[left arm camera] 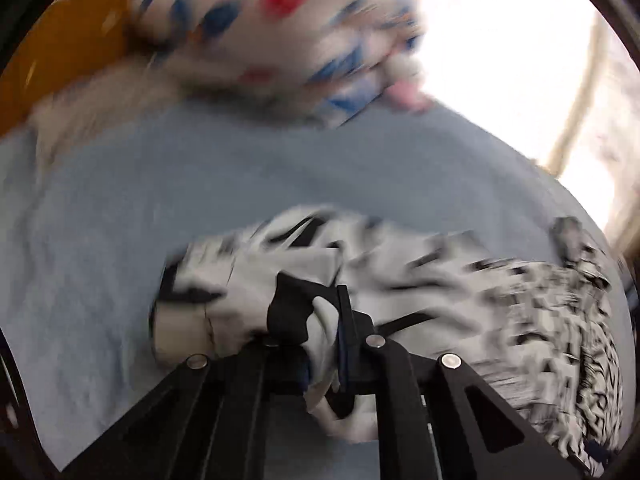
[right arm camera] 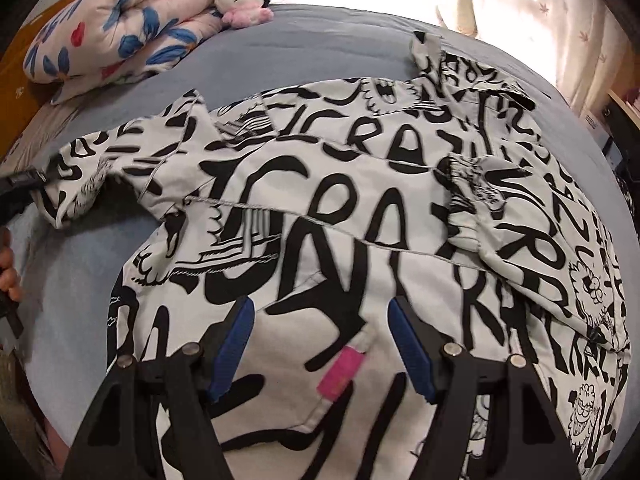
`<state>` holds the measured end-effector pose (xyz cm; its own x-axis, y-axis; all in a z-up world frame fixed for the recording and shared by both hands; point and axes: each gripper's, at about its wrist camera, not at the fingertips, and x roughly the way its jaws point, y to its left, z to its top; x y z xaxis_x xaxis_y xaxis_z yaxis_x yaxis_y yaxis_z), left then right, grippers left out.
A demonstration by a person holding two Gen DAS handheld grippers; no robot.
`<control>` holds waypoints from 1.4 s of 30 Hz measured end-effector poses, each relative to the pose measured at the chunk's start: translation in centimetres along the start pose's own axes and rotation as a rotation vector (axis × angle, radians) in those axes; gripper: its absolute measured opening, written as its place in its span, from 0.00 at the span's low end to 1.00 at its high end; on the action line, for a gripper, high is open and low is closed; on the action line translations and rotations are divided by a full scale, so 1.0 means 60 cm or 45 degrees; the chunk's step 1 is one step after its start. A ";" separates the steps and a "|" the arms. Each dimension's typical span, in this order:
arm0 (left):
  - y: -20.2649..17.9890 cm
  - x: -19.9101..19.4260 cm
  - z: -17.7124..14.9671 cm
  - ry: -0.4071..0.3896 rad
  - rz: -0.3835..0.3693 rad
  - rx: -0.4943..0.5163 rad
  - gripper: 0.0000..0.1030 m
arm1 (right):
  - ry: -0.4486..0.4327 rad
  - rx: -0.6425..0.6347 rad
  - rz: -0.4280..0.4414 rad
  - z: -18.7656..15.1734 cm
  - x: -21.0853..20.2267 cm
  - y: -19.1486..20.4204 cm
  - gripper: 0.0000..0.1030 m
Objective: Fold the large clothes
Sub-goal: 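Fold the held side edge toward the zipper with the left gripper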
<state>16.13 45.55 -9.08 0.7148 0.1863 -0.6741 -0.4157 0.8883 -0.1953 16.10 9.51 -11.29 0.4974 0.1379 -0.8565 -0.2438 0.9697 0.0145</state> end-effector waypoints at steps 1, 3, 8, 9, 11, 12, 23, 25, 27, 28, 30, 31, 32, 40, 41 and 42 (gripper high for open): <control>-0.034 -0.020 0.010 -0.042 -0.020 0.054 0.07 | -0.008 0.016 0.003 0.000 -0.004 -0.008 0.67; -0.107 -0.062 0.022 -0.119 -0.077 0.171 0.07 | -0.028 0.051 0.011 0.000 -0.016 -0.029 0.67; -0.305 -0.130 0.011 -0.179 -0.305 0.410 0.07 | -0.091 0.153 -0.011 -0.010 -0.049 -0.100 0.68; -0.342 -0.137 -0.001 -0.176 -0.345 0.453 0.07 | -0.101 0.180 -0.023 -0.014 -0.054 -0.120 0.68; -0.413 -0.141 -0.034 -0.145 -0.419 0.540 0.07 | -0.108 0.240 -0.042 -0.025 -0.061 -0.159 0.68; -0.444 -0.139 -0.056 -0.111 -0.448 0.572 0.07 | -0.108 0.269 -0.048 -0.031 -0.062 -0.176 0.68; -0.608 -0.037 -0.306 0.528 -0.645 0.732 0.48 | -0.054 0.519 -0.101 -0.108 -0.050 -0.352 0.68; -0.610 -0.050 -0.315 0.512 -0.654 0.751 0.50 | -0.045 0.531 -0.081 -0.117 -0.046 -0.360 0.68; -0.605 -0.074 -0.320 0.488 -0.658 0.770 0.58 | -0.040 0.540 -0.053 -0.120 -0.040 -0.364 0.68; -0.599 -0.088 -0.321 0.465 -0.654 0.777 0.61 | -0.037 0.542 -0.040 -0.120 -0.037 -0.363 0.68; -0.589 -0.107 -0.316 0.406 -0.636 0.788 0.66 | -0.031 0.540 -0.001 -0.118 -0.031 -0.362 0.68; -0.581 -0.117 -0.312 0.376 -0.622 0.788 0.67 | -0.027 0.539 0.023 -0.116 -0.027 -0.360 0.68; -0.564 -0.127 -0.307 0.353 -0.609 0.781 0.68 | -0.023 0.538 0.040 -0.115 -0.025 -0.358 0.68; -0.458 -0.101 -0.268 0.336 -0.397 0.663 0.70 | 0.030 0.637 0.278 -0.083 0.021 -0.365 0.68; -0.443 -0.089 -0.262 0.355 -0.369 0.624 0.70 | 0.045 0.655 0.306 -0.074 0.031 -0.367 0.68; -0.430 -0.077 -0.257 0.370 -0.351 0.581 0.70 | 0.058 0.681 0.352 -0.063 0.046 -0.369 0.67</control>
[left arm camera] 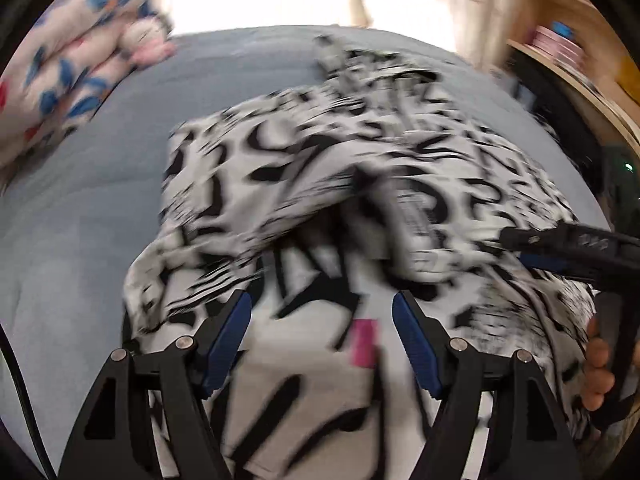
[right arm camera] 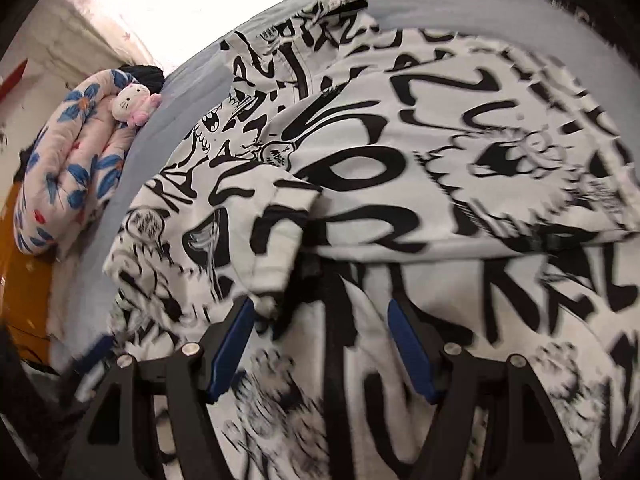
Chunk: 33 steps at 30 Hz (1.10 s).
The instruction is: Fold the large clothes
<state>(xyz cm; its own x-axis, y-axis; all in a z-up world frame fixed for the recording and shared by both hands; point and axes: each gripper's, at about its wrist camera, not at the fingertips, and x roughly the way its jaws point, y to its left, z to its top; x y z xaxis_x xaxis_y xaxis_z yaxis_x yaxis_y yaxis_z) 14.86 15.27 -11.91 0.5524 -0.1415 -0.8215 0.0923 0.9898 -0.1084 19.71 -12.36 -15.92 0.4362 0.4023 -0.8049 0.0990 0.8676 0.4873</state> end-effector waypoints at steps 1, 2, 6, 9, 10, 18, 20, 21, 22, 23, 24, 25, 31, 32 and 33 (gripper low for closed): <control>0.019 0.009 0.002 0.018 0.016 -0.052 0.70 | 0.020 0.009 0.012 0.007 0.012 0.002 0.68; 0.037 0.020 0.003 0.046 0.051 -0.102 0.70 | 0.037 0.007 0.016 0.011 0.021 0.006 0.68; 0.103 0.059 0.007 0.135 0.205 -0.269 0.70 | 0.043 -0.156 -0.117 0.020 0.042 0.055 0.45; 0.140 0.080 0.006 0.178 0.207 -0.375 0.70 | 0.003 -0.291 -0.031 0.029 0.012 0.102 0.03; 0.146 0.081 0.004 0.174 0.197 -0.394 0.70 | -0.071 -0.367 -0.068 0.033 -0.009 0.123 0.03; 0.141 0.081 -0.002 0.144 0.241 -0.343 0.70 | -0.502 -0.537 -0.242 0.117 -0.106 0.158 0.03; 0.143 0.079 -0.003 0.143 0.234 -0.340 0.70 | -0.414 -0.491 -0.303 0.147 -0.058 0.119 0.07; 0.142 0.080 -0.002 0.145 0.230 -0.340 0.70 | -0.341 -0.470 -0.354 0.155 -0.026 0.097 0.09; 0.139 0.084 0.001 0.148 0.227 -0.336 0.70 | -0.260 -0.453 -0.428 0.161 0.008 0.075 0.17; 0.140 0.082 0.001 0.151 0.222 -0.328 0.70 | -0.166 -0.427 -0.505 0.161 0.038 0.051 0.23; 0.139 0.080 0.001 0.155 0.215 -0.314 0.70 | -0.103 -0.392 -0.516 0.161 0.056 0.030 0.23; 0.138 0.076 0.003 0.163 0.206 -0.296 0.70 | -0.088 -0.350 -0.466 0.157 0.056 0.011 0.23; 0.124 0.026 0.019 0.104 0.064 -0.229 0.70 | -0.171 -0.213 -0.261 0.136 -0.011 -0.040 0.60; 0.126 0.018 0.030 0.073 0.058 -0.225 0.70 | -0.168 -0.218 -0.243 0.136 -0.014 -0.040 0.60; 0.127 0.013 0.040 0.042 0.060 -0.222 0.70 | -0.158 -0.221 -0.233 0.137 -0.013 -0.039 0.60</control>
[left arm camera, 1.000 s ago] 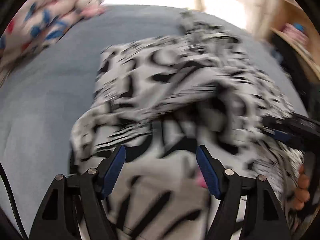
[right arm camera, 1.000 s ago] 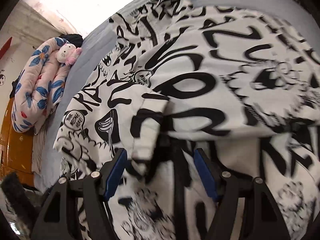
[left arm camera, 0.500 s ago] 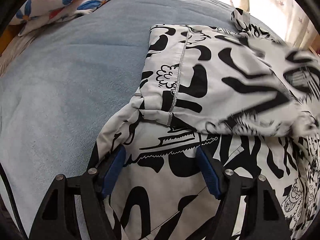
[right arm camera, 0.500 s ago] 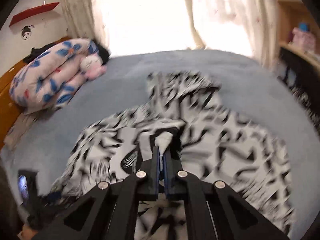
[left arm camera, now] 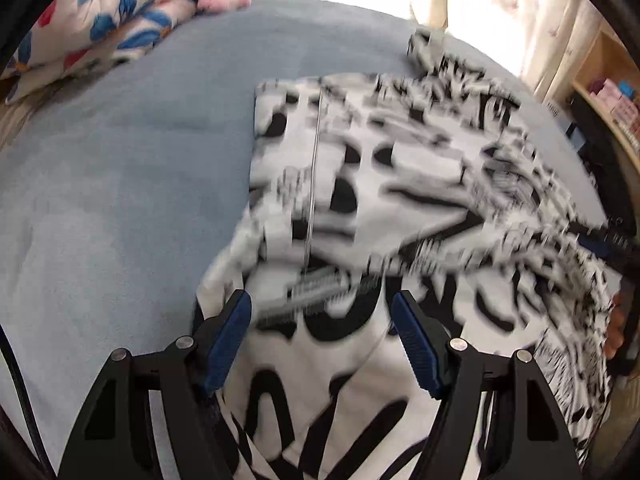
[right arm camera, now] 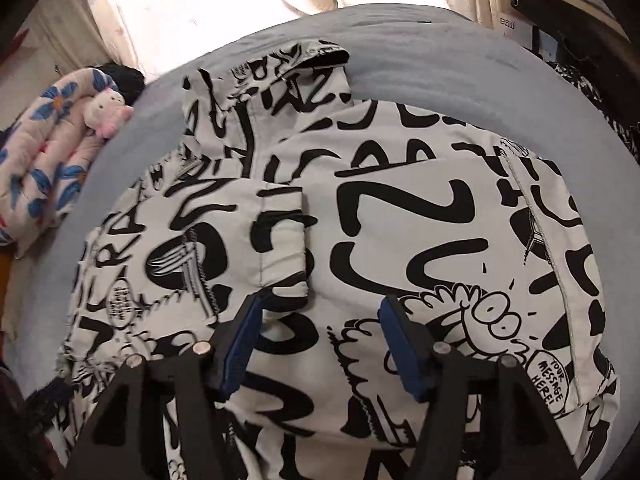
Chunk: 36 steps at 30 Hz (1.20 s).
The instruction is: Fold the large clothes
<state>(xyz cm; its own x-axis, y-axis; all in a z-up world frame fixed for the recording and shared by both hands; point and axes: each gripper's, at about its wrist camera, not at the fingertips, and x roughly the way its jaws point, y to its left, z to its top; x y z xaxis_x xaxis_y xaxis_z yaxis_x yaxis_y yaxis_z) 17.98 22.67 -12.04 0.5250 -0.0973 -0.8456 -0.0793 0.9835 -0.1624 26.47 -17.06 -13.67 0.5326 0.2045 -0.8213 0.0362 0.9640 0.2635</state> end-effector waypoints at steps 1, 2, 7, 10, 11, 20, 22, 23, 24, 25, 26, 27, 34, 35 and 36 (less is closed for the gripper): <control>0.000 -0.001 0.014 -0.024 0.011 0.000 0.70 | 0.006 0.002 0.005 -0.001 0.005 0.000 0.60; 0.000 0.004 0.031 -0.034 0.036 -0.004 0.70 | 0.014 0.008 0.009 0.002 0.010 0.001 0.60; 0.019 0.073 0.111 -0.047 0.187 -0.042 0.70 | 0.098 0.103 0.097 0.008 0.067 0.002 0.60; 0.038 0.135 0.145 0.057 0.253 -0.073 0.70 | 0.104 0.064 0.124 0.005 0.081 0.019 0.51; 0.043 0.150 0.147 0.085 0.236 -0.097 0.70 | 0.079 0.000 0.091 0.006 0.076 0.032 0.22; 0.033 0.169 0.152 -0.003 0.375 -0.056 0.82 | 0.029 0.066 -0.125 0.012 0.073 0.003 0.16; 0.015 0.142 0.160 -0.044 0.390 -0.015 0.79 | -0.041 0.053 -0.133 0.016 0.045 0.017 0.17; -0.003 0.124 0.161 -0.094 0.383 0.004 0.79 | -0.093 0.019 -0.137 0.019 0.030 0.033 0.20; -0.012 0.112 0.167 -0.134 0.366 0.019 0.79 | -0.142 -0.022 -0.138 0.022 0.019 0.053 0.23; -0.032 0.096 0.177 -0.190 0.334 0.040 0.79 | -0.170 -0.048 -0.126 0.024 0.015 0.069 0.30; -0.047 0.085 0.184 -0.223 0.306 0.053 0.79 | -0.191 -0.082 -0.085 0.031 0.013 0.095 0.39; -0.063 0.084 0.193 -0.237 0.277 0.064 0.79 | -0.185 -0.119 -0.024 0.040 0.021 0.125 0.42; -0.122 0.180 0.227 -0.134 0.220 0.027 0.79 | -0.033 -0.238 0.076 0.068 0.142 0.242 0.44; -0.115 0.198 0.225 -0.113 0.245 0.025 0.79 | -0.008 -0.257 0.035 0.070 0.164 0.240 0.44; -0.103 0.216 0.226 -0.091 0.282 0.030 0.79 | -0.009 -0.270 0.010 0.071 0.171 0.235 0.41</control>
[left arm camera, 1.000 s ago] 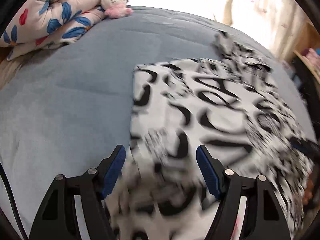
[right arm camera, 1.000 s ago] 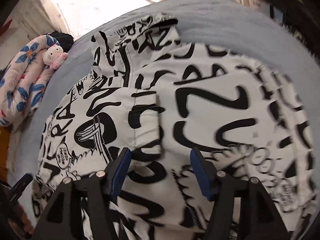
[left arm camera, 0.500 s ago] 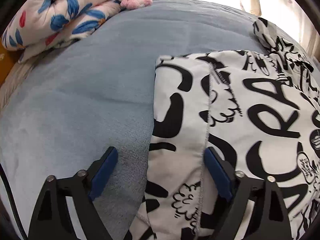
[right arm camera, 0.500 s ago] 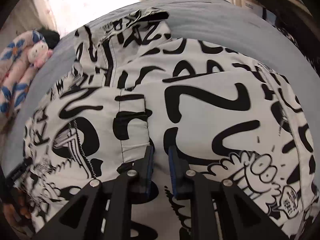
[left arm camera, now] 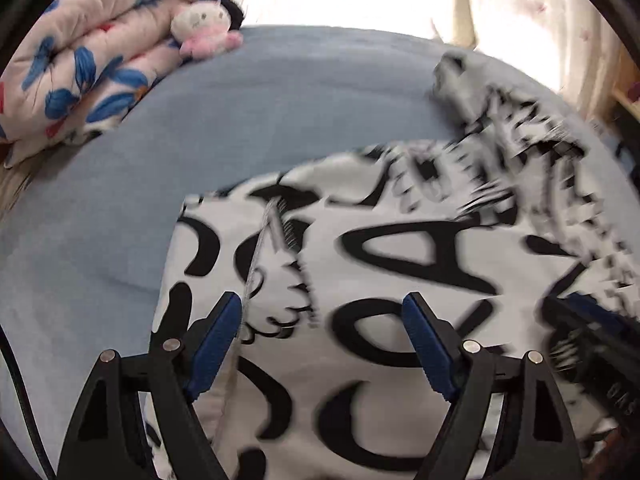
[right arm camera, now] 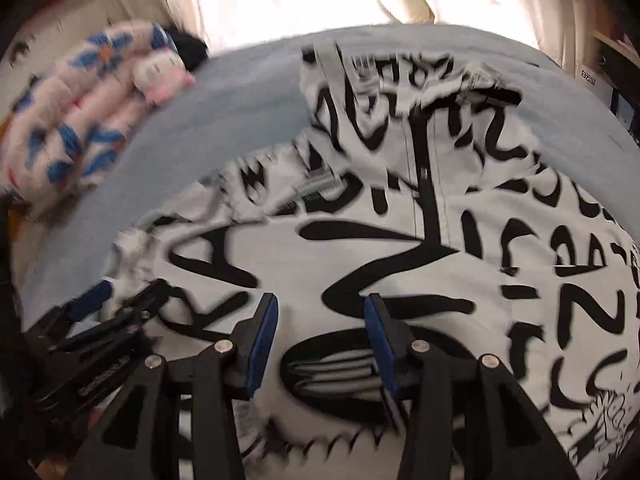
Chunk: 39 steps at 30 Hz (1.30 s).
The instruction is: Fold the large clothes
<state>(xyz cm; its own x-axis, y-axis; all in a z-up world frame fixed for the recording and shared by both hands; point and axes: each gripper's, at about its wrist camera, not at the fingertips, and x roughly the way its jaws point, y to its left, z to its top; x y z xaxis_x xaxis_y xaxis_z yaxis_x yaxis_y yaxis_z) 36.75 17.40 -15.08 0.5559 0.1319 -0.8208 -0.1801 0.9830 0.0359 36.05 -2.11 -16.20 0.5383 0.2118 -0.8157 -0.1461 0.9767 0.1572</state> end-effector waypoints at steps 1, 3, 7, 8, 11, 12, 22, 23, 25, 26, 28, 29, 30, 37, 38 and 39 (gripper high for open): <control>0.006 0.016 -0.001 0.009 0.022 0.009 0.79 | -0.020 -0.008 -0.053 -0.001 0.002 -0.015 0.41; 0.028 0.025 -0.003 -0.025 -0.019 -0.004 0.80 | -0.066 0.005 -0.200 -0.003 -0.003 -0.054 0.41; 0.056 0.030 0.000 -0.026 -0.084 -0.039 0.80 | -0.069 0.180 -0.204 -0.022 -0.020 -0.165 0.43; 0.055 0.029 -0.002 -0.028 -0.082 -0.035 0.80 | -0.068 0.223 -0.201 -0.027 -0.025 -0.182 0.52; 0.059 0.032 0.001 -0.039 -0.044 -0.004 0.80 | -0.065 0.315 -0.135 -0.039 -0.041 -0.210 0.54; 0.058 0.031 0.000 -0.039 -0.037 -0.002 0.80 | -0.064 0.321 -0.143 -0.040 -0.045 -0.209 0.54; 0.054 -0.036 -0.024 0.022 -0.068 -0.023 0.80 | -0.102 0.401 -0.033 -0.070 -0.116 -0.187 0.56; 0.054 -0.049 -0.029 0.019 -0.073 -0.019 0.80 | -0.109 0.406 -0.026 -0.070 -0.122 -0.184 0.56; 0.054 -0.076 -0.037 0.013 -0.080 -0.007 0.80 | -0.127 0.416 -0.008 -0.078 -0.145 -0.180 0.56; 0.054 -0.091 -0.043 0.008 -0.090 -0.005 0.80 | -0.135 0.419 0.003 -0.082 -0.157 -0.178 0.56; 0.054 -0.121 -0.052 -0.003 -0.105 0.002 0.80 | -0.146 0.422 0.019 -0.093 -0.182 -0.174 0.56; 0.054 -0.138 -0.057 -0.011 -0.112 0.008 0.80 | -0.157 0.419 0.027 -0.100 -0.198 -0.170 0.56; 0.054 -0.152 -0.061 -0.021 -0.116 0.013 0.80 | -0.164 0.414 0.028 -0.103 -0.208 -0.167 0.56; 0.061 -0.260 -0.103 -0.090 -0.125 0.064 0.80 | -0.231 0.371 0.039 -0.149 -0.295 -0.148 0.56; 0.062 -0.277 -0.112 -0.099 -0.121 0.073 0.80 | -0.236 0.366 0.045 -0.156 -0.305 -0.146 0.56; 0.065 -0.290 -0.116 -0.109 -0.120 0.080 0.80 | -0.241 0.359 0.047 -0.163 -0.313 -0.144 0.56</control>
<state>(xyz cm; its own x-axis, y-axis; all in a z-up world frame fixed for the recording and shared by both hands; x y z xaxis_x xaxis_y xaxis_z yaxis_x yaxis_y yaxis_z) 20.71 18.05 -4.63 0.6359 0.0462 -0.7704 -0.0739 0.9973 -0.0012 19.11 -14.85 -7.67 0.6855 0.2239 -0.6928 0.0529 0.9337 0.3540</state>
